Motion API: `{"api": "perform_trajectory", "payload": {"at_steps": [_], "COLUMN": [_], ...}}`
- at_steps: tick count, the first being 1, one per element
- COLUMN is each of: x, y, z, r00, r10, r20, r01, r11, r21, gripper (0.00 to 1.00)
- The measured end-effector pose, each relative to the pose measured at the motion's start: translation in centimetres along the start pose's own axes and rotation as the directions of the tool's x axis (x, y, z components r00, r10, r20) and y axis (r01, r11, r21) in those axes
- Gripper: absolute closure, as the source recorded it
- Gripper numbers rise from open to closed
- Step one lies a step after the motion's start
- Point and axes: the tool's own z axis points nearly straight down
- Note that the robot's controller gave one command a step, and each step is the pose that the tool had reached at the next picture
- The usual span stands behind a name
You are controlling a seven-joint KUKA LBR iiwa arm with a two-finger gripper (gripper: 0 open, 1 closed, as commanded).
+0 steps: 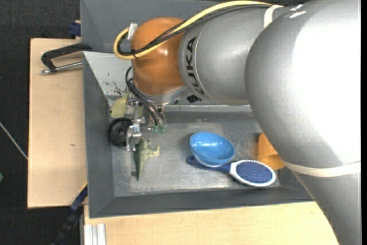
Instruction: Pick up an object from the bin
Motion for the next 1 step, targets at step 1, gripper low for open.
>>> {"api": "perform_trajectory", "payload": {"at_steps": [1], "x": [0.13], "y": [-0.36], "z": [-9.59], "r00": [0.999], "r10": [0.028], "r20": [0.014], "r01": [-0.028], "r11": [1.000], "r21": [-0.005], "gripper": [1.00]}}
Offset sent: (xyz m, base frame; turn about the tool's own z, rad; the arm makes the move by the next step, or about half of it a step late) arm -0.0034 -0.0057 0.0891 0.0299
